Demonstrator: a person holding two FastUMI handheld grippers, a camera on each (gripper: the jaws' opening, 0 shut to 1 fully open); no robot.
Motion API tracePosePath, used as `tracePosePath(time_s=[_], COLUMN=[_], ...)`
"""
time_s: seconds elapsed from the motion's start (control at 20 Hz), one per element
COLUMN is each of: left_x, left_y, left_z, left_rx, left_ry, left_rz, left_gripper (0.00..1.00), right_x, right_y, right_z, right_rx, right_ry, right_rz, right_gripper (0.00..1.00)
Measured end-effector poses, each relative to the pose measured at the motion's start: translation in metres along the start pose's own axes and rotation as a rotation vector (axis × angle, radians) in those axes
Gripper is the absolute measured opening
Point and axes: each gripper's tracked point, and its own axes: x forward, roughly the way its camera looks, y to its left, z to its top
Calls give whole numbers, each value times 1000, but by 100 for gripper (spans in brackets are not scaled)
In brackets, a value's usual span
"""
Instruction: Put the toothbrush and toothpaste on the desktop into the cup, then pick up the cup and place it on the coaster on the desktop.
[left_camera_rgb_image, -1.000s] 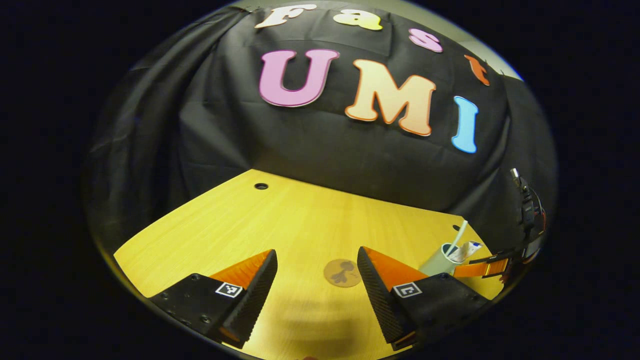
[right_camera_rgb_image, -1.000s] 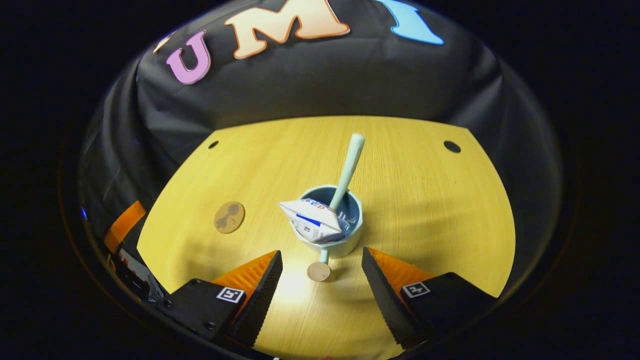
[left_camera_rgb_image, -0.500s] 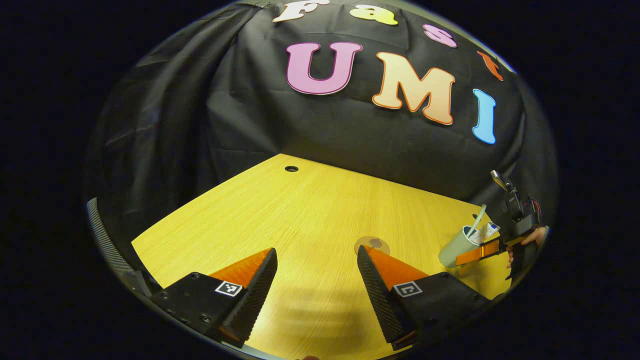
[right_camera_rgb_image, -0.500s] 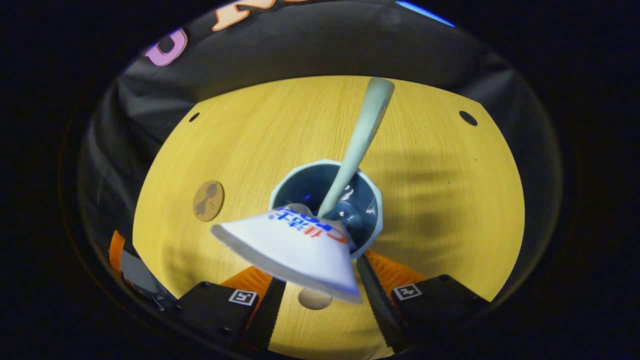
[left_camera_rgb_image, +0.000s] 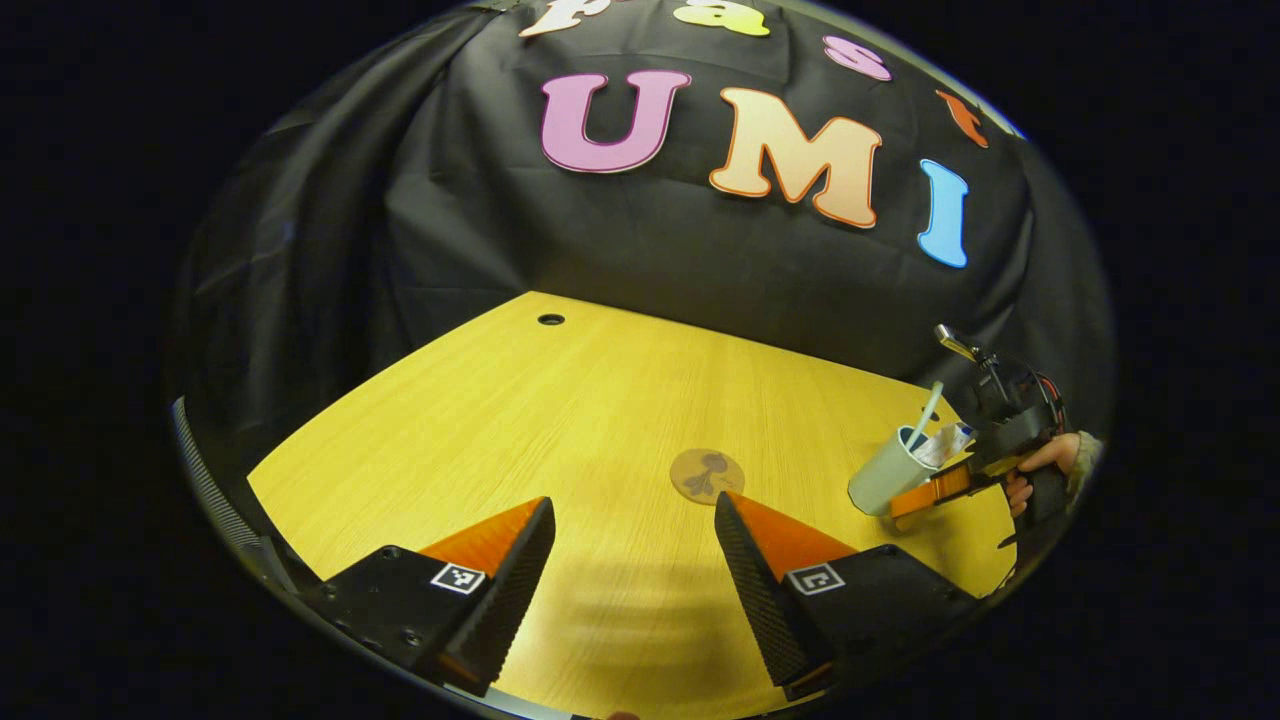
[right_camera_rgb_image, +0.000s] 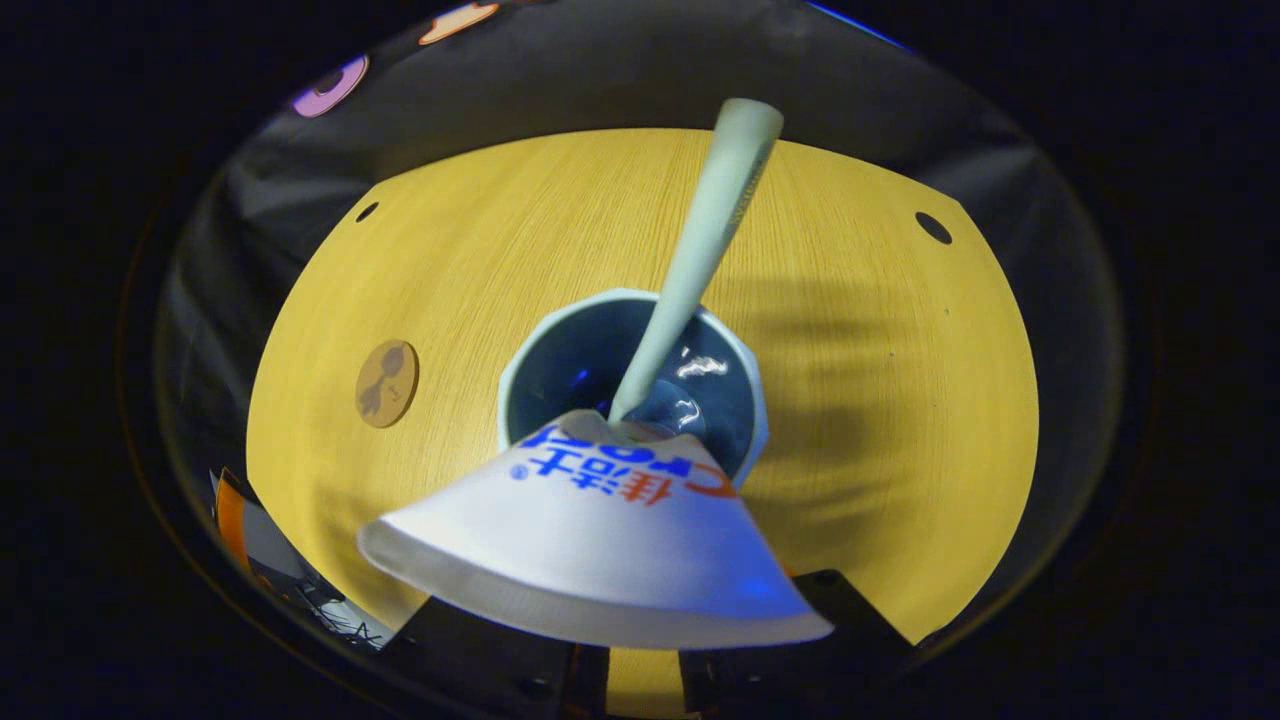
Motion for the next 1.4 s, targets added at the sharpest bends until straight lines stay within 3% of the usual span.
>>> tracePosePath(time_s=[0.3, 0.55, 0.95, 1.4], left_x=[8, 4, 3, 9], left_y=[-15, -19, -7, 34], left_z=[-7, -25, -35, -32], left_rx=[-10, -5, -18, 1], left_ry=[39, 90, 131, 152], left_rz=[-42, -81, -75, -46], left_gripper=[93, 93, 93, 93], right_x=[-9, -17, -12, 13], right_y=[33, 88, 174, 197], right_z=[-2, 6, 32, 32], right_rx=[-110, -200, -306, -338], right_ry=[-16, -29, -34, 10], right_rz=[36, 98, 160, 109], right_gripper=[38, 37, 35, 32])
